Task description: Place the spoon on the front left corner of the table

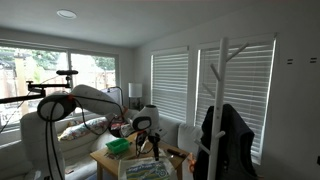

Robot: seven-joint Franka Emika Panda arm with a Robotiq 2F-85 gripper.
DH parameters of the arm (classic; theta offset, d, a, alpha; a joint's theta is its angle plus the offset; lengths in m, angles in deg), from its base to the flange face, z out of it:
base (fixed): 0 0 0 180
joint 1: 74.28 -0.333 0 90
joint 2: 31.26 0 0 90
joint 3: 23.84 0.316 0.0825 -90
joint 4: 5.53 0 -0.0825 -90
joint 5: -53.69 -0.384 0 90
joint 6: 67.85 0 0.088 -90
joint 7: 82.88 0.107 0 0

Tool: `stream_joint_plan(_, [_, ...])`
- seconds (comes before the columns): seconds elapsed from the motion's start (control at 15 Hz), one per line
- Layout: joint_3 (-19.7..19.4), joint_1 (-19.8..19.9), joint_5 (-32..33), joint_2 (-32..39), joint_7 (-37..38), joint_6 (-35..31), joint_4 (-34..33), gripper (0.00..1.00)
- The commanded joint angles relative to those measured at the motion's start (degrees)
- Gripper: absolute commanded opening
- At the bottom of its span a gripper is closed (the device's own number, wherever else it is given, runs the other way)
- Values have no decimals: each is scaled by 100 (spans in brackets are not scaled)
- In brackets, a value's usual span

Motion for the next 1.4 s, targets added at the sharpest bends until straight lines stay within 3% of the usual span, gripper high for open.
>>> stream_joint_plan(0.0, [-29, -25, 2, -1, -10, 18, -13, 100])
stream_joint_plan(0.33, [-28, -11, 0, -145, -19, 48, 0, 100])
stream_joint_plan(0.4, [-46, -72, -341, -61, -150, -103, -33, 100])
stream_joint_plan(0.73, [-3, -90, -424, 290, 277, -1014, -109, 100])
stream_joint_plan(1.2, [-16, -234, -1375, 880, -424, -1218, -336, 99])
stream_joint_plan(1.33, [-24, -233, -1533, 1119, -531, -1170, -526, 92])
